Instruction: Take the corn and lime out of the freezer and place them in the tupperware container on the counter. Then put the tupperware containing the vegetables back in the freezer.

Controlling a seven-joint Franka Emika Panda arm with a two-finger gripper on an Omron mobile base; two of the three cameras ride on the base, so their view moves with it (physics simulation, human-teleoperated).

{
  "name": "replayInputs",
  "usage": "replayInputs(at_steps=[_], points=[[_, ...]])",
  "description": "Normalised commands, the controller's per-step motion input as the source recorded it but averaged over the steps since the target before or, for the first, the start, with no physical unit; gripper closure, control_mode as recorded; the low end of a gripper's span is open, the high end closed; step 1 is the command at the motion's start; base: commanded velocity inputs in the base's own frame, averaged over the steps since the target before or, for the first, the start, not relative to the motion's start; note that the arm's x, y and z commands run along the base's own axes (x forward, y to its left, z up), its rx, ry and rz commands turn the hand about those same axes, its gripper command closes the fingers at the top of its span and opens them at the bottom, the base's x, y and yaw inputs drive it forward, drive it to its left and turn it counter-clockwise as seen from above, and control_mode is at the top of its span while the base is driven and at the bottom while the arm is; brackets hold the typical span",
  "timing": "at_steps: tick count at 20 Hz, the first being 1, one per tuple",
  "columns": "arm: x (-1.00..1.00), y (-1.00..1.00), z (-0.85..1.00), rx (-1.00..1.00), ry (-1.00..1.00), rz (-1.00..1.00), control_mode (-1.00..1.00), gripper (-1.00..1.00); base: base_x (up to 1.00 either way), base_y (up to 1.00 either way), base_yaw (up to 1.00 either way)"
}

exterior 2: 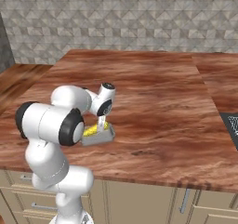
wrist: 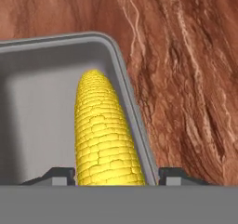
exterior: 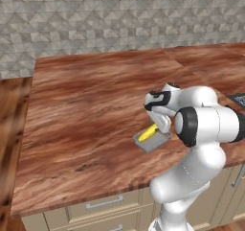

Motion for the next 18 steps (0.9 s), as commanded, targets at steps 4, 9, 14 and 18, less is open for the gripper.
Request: replayInputs(at_steps=[4, 9, 14, 18], points=[[-0.23, 0.00, -0.01, -0.08, -0.08, 0.00, -1.00, -1.00, 0.00, 0.00, 0.00], [-0.46, 0.00, 0.16, -0.06, -0.15, 0.00, -1.00, -1.00, 0.00, 0.00, 0.00], [-0.66, 0.01, 0.94, 0.00, -0.27, -0.02, -1.00, -1.00, 0.00, 0.00, 0.00], [-0.56, 0.13, 1.00, 0.00, -0.14, -0.18, -1.00, -1.00, 0.00, 0.00, 0.00]])
